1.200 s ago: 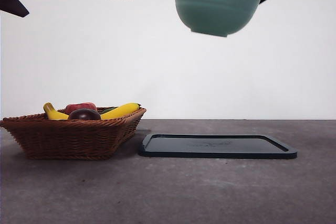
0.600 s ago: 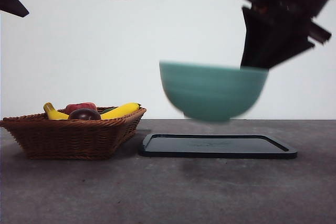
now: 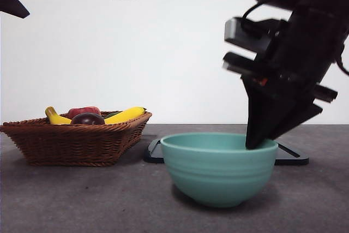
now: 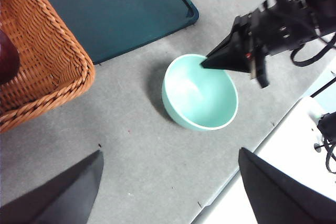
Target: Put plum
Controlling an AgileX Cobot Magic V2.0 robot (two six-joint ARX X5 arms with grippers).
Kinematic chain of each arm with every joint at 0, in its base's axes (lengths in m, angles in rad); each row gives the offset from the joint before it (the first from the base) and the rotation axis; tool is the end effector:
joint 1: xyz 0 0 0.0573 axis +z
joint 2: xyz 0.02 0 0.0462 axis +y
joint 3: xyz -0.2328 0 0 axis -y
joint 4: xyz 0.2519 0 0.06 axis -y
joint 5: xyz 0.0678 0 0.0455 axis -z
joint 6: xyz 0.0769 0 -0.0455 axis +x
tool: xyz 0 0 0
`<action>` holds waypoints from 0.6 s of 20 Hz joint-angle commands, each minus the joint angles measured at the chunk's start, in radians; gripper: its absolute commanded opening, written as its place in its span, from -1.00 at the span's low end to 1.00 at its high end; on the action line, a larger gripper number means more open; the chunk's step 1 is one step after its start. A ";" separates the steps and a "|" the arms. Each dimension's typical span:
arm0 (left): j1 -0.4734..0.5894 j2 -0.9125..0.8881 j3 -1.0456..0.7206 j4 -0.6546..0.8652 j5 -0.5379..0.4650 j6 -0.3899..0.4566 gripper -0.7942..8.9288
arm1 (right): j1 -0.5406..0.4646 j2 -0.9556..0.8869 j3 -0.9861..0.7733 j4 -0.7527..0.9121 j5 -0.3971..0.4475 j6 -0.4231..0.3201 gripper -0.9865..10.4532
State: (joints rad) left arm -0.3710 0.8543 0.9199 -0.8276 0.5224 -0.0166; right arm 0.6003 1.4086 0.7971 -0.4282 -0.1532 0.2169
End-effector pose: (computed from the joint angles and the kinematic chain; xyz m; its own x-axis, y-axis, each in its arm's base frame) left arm 0.1835 -0.1125 0.2626 0.4034 -0.6923 -0.5983 0.6398 0.6809 -0.3564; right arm 0.2376 0.1769 0.1138 0.3268 0.4087 -0.8522 -0.4544 0.8586 0.2375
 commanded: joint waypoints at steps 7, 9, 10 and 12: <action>-0.005 0.006 0.020 0.003 0.002 0.009 0.00 | 0.021 0.012 0.008 0.013 0.031 0.011 -0.53; -0.005 0.006 0.020 0.004 0.002 0.009 0.00 | 0.020 -0.005 0.012 0.009 0.031 0.011 -0.47; -0.005 0.006 0.020 0.004 0.002 0.009 0.00 | 0.020 -0.023 0.014 0.009 0.031 0.011 -0.46; -0.005 0.006 0.020 0.005 0.002 0.009 0.00 | 0.019 -0.073 0.016 0.009 0.032 0.011 -0.46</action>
State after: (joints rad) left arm -0.3710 0.8543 0.9199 -0.8318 0.5224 -0.0162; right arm 0.6117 1.3354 0.7975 -0.4259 -0.1261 0.2176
